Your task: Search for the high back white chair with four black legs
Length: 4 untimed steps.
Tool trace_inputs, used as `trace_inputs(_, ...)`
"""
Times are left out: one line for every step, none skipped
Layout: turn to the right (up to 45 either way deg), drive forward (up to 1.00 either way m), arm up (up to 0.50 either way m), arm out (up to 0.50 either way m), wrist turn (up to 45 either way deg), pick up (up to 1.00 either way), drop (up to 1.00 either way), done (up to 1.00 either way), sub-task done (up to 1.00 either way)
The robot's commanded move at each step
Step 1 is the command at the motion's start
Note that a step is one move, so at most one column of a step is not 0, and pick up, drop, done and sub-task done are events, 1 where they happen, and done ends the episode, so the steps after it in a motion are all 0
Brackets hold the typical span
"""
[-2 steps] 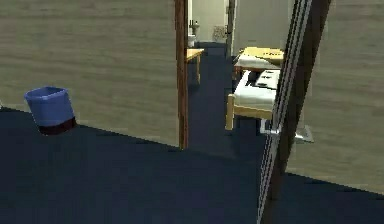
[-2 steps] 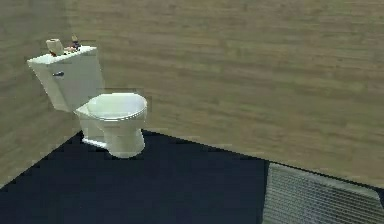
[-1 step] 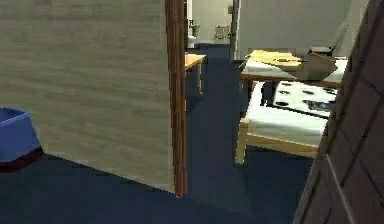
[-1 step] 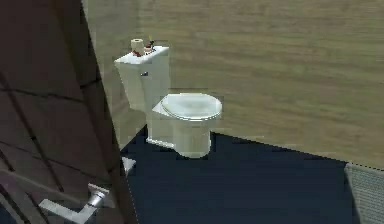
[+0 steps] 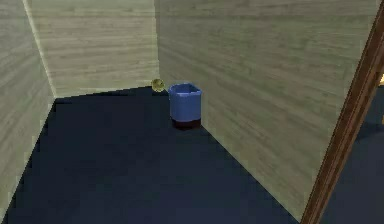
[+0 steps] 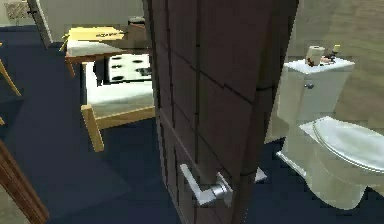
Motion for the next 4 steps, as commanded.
trace_inputs(-21.0, 0.00, 0.00, 0.00, 0.0, 0.00, 0.00, 0.00, 0.00)
trace_inputs(0.0, 0.15, 0.00, 0.00, 0.0, 0.00, 0.00, 0.00, 0.00)
trace_inputs(45.0, 0.00, 0.00, 0.00, 0.0, 0.00, 0.00, 0.00, 0.00)
trace_inputs(39.0, 0.00, 0.00, 0.00, 0.0, 0.00, 0.00, 0.00, 0.00)
